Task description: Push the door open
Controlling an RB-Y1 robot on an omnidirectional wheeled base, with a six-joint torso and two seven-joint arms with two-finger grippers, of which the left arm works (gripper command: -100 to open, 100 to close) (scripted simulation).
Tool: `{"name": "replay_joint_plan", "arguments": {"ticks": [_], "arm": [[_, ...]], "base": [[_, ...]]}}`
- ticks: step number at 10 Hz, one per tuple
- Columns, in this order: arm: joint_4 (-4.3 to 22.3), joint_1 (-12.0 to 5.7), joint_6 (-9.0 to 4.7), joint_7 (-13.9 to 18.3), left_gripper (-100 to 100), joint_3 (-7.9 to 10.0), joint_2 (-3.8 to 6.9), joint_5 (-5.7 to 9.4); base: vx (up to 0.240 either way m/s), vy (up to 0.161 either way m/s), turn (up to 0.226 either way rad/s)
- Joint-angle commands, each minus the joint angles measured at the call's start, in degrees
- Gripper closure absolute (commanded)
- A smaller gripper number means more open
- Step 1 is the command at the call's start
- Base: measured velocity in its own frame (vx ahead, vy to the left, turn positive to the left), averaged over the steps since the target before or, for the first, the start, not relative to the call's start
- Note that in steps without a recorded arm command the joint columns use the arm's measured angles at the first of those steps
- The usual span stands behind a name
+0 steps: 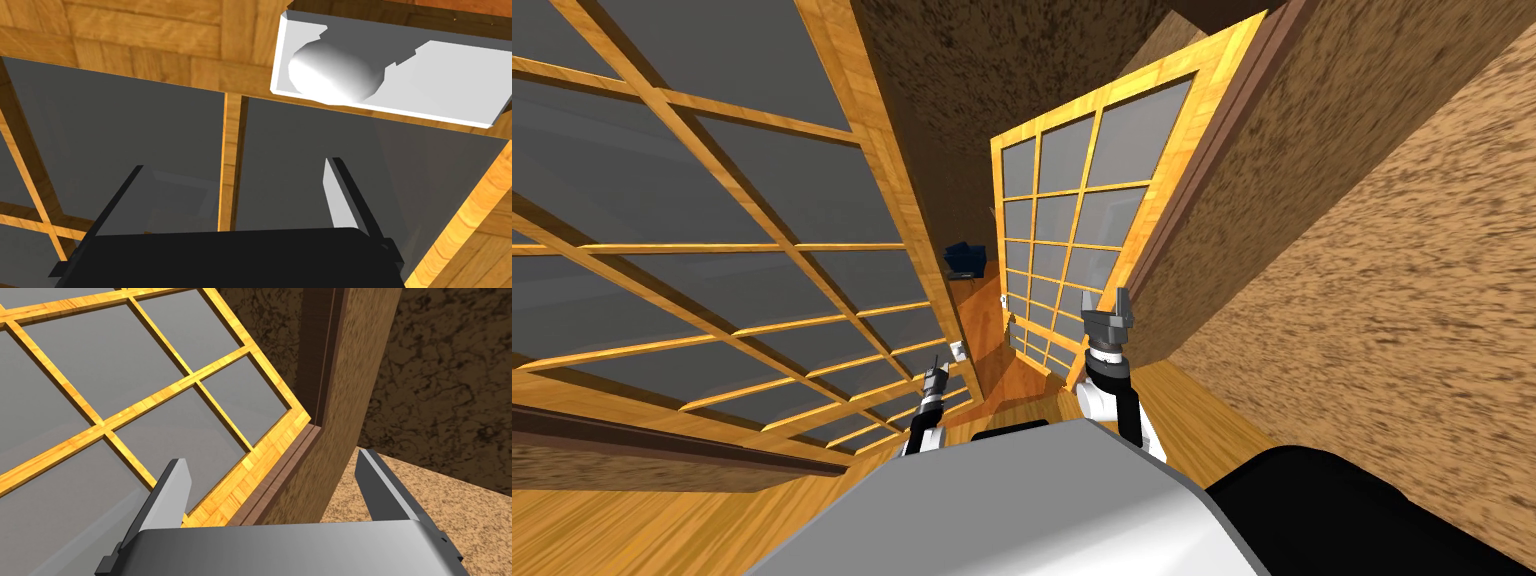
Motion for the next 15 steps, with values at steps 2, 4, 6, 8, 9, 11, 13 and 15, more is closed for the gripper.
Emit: {"name": "replay_joint_plan", "arguments": {"ticks": [2,4,6,8,9,11,13,15], "arm": [[0.5,-0.43,0.15,3.77,-100,-1.25,-0.06,2.39],[0.78,-0.68,0.26,6.14,-100,-2.09,-0.16,3.98],[1.33,-1.18,0.47,9.95,-100,-3.76,-0.36,7.16],[1.6,-1.43,0.58,12.91,-100,-4.58,-0.51,8.71],[1.6,-1.43,0.58,13.22,-100,-4.58,-0.51,8.71],[2.13,-1.91,0.79,17.03,-100,-6.21,-0.82,11.79],[2.39,-2.15,0.89,20.05,-100,-7.01,-0.99,13.32],[2.64,-2.38,0.99,22.61,-100,-7.78,-1.2,14.76]], "base": [[-0.049,0.014,-0.029],[-0.03,0.008,-0.018],[-0.037,0.017,-0.031],[-0.039,0.009,-0.019],[-0.034,0.008,-0.014],[-0.038,0.009,-0.03],[-0.035,0.009,-0.019],[-0.046,0.013,-0.024]]}}
